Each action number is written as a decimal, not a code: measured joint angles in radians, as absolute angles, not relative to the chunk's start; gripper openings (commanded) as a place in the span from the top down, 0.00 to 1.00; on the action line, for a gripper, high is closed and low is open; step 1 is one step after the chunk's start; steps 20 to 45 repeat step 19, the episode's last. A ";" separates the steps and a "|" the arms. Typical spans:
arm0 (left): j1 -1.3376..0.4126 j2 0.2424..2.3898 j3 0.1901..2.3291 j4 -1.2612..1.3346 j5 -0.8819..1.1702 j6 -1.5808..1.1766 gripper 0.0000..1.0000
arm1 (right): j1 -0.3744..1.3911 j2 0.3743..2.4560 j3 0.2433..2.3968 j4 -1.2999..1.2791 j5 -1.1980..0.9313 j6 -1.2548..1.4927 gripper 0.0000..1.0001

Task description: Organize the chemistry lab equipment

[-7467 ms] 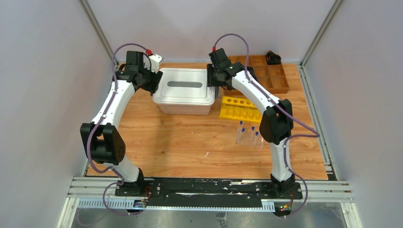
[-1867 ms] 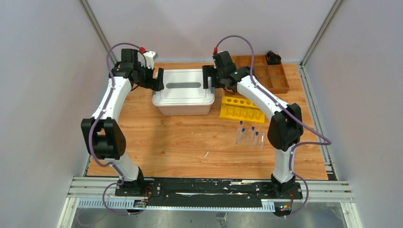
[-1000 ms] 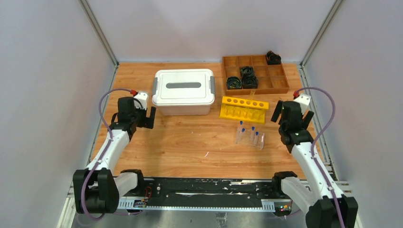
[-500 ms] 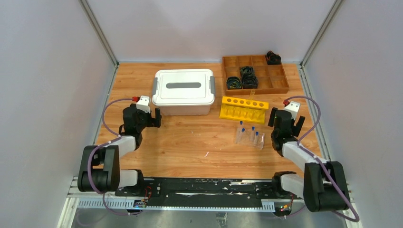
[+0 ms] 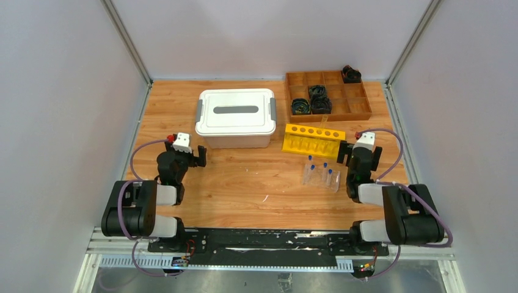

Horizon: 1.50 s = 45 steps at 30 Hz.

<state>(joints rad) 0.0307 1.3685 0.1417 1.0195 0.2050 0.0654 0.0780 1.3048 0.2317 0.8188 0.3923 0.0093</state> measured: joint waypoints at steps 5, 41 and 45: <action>0.031 1.375 0.171 1.053 0.179 0.051 0.00 | 0.078 1.417 0.219 0.954 0.358 -0.030 0.00; 0.031 1.377 0.172 1.068 0.171 0.048 0.00 | 0.078 1.403 0.220 0.972 0.343 -0.043 0.00; 0.031 1.377 0.172 1.068 0.171 0.048 0.00 | 0.078 1.403 0.220 0.972 0.343 -0.043 0.00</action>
